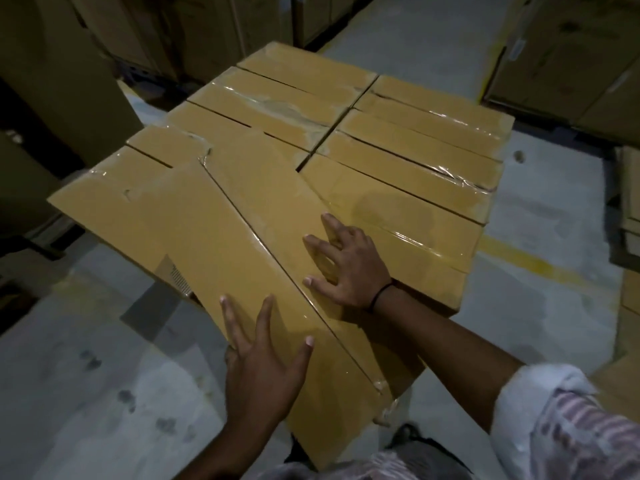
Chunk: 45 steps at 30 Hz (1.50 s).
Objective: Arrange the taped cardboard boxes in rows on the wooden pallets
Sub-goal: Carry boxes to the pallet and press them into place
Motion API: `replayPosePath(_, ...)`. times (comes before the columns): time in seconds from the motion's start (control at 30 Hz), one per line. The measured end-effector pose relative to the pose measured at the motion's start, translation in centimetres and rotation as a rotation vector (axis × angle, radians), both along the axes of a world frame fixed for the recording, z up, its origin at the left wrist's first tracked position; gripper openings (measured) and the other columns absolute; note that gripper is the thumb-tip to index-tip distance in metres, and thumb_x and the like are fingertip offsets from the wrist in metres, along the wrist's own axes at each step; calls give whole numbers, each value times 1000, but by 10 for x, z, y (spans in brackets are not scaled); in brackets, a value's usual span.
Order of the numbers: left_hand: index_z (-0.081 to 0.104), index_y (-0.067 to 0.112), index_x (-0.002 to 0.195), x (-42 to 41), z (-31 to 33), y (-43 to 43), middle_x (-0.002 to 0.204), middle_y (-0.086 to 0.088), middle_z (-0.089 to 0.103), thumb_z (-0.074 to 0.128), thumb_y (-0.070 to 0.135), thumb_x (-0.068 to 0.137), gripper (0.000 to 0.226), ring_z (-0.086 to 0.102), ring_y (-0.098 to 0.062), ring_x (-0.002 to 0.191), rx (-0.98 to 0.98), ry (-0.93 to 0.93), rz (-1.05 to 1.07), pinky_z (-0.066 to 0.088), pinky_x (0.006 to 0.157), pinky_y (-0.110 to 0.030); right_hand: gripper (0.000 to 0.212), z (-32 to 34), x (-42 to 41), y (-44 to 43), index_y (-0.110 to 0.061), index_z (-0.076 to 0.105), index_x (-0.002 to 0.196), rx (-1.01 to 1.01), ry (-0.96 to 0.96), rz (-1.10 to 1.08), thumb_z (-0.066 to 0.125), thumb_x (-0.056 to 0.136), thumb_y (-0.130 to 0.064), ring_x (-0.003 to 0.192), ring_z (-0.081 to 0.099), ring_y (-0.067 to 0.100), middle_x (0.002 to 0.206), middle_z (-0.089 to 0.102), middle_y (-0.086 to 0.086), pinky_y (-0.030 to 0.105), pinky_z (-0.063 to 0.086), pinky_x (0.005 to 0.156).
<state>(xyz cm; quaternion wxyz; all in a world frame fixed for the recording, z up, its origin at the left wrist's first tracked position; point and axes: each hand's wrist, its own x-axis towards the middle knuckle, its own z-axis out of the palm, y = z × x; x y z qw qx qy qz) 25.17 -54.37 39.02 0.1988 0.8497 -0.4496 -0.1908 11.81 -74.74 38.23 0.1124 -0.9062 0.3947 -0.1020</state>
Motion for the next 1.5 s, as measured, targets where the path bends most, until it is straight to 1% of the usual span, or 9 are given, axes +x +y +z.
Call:
replayPosePath(0.1, 20, 55, 155, -9, 0, -7, 162, 18, -36, 56, 81, 80, 87, 41, -48, 139, -20, -30, 67, 54, 93, -53, 77, 0, -5, -2, -42, 34, 151, -3, -10, 8, 47, 84, -77, 138, 32, 37, 169, 6, 2, 50, 41, 105)
replayPosePath(0.23, 23, 57, 153, -35, -3, -14, 164, 20, -29, 55, 83, 81, 83, 46, -41, 139, -71, -46, 189, 52, 100, -51, 76, -3, -16, -10, -40, 37, 151, -40, -9, 59, 49, 84, -75, 136, 34, 35, 169, 10, 2, 48, 38, 106)
replayPosePath(0.37, 28, 55, 153, -81, -3, -10, 165, 21, -25, 52, 90, 77, 87, 59, -30, 127, -85, -63, 299, 56, 94, -47, 73, -2, -37, -19, -38, 46, 146, -13, -53, 164, 54, 82, -72, 132, 37, 36, 167, 17, 1, 49, 38, 106)
replayPosePath(0.57, 36, 51, 152, -169, -11, 1, 166, 25, -19, 43, 97, 74, 90, 52, -30, 136, -86, -77, 476, 53, 100, -51, 73, -16, -102, -10, -38, 47, 146, 1, -9, 260, 55, 82, -73, 132, 36, 37, 166, 19, 0, 50, 40, 106)
replayPosePath(0.7, 32, 50, 155, -207, -12, 0, 169, 19, -17, 38, 100, 72, 97, 46, -36, 141, -59, -64, 534, 47, 107, -53, 72, -11, -127, -12, -37, 47, 146, 32, -2, 309, 51, 83, -73, 133, 36, 35, 165, 21, -2, 50, 39, 108)
replayPosePath(0.87, 29, 45, 158, -247, -11, 4, 172, 11, -6, 39, 99, 73, 101, 40, -37, 145, -2, -40, 570, 41, 110, -49, 69, 3, -148, -14, -36, 50, 143, 80, -24, 363, 54, 85, -71, 132, 40, 32, 159, 34, -6, 49, 39, 109)
replayPosePath(1.1, 27, 43, 159, -278, -12, 13, 172, 7, -1, 38, 100, 71, 105, 32, -34, 150, 60, 1, 534, 33, 116, -53, 64, 5, -174, -8, -32, 60, 135, 99, 42, 401, 55, 86, -72, 130, 44, 29, 151, 45, -8, 44, 40, 107)
replayPosePath(1.33, 19, 45, 160, -268, -18, 14, 172, 7, -2, 30, 106, 65, 113, 35, -44, 146, 135, -42, 514, 33, 116, -56, 62, -4, -169, -10, -34, 61, 134, 149, 50, 440, 59, 84, -71, 132, 41, 31, 154, 40, -6, 46, 37, 110)
replayPosePath(1.5, 17, 47, 160, -234, -34, 0, 172, 8, -3, 30, 109, 59, 119, 29, -41, 150, 178, 43, 513, 31, 118, -59, 63, -21, -150, -31, -37, 56, 138, 178, 138, 564, 59, 85, -71, 136, 36, 32, 158, 34, -7, 51, 34, 112)
